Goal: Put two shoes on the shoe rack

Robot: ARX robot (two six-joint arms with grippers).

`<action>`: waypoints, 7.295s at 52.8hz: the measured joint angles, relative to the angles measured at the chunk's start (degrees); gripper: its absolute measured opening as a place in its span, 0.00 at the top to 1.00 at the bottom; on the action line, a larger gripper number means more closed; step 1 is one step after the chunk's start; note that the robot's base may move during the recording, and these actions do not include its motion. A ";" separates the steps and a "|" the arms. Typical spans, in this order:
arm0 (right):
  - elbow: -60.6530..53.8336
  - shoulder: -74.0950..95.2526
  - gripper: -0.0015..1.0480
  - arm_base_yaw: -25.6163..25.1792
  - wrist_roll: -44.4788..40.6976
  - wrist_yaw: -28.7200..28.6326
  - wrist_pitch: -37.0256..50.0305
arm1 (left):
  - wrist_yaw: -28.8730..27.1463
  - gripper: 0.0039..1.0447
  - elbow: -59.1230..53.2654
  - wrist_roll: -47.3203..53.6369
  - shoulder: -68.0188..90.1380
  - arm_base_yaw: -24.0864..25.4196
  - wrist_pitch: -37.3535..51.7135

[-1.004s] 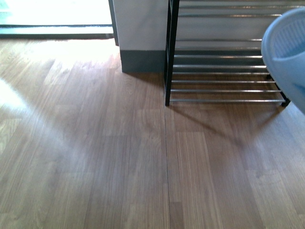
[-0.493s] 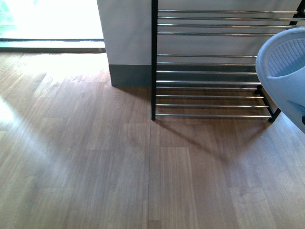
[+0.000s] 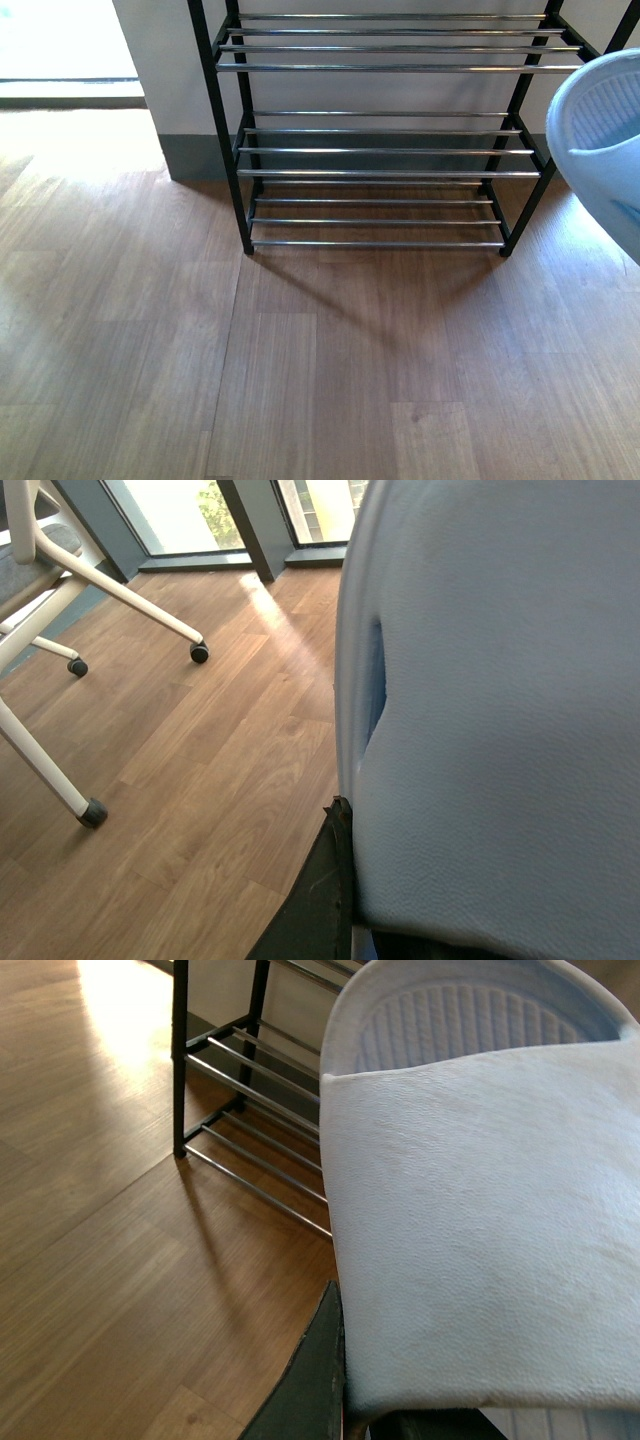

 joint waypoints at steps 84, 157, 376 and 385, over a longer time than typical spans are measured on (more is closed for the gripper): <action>-0.04 -0.02 0.98 0.33 0.09 -0.39 0.02 | -0.48 0.98 -0.07 -0.02 -0.13 -0.02 0.00; 55.76 31.95 0.98 13.20 19.43 18.25 -28.96 | -0.39 0.98 -0.07 -0.02 -0.07 -0.02 0.00; -3.91 -72.61 0.98 -6.23 21.68 14.21 -54.62 | -0.39 0.98 -0.07 -0.02 -0.07 -0.02 0.00; -3.89 -81.24 0.98 -6.23 21.68 14.29 -65.11 | -0.39 0.98 -0.07 0.00 -0.07 -0.02 0.00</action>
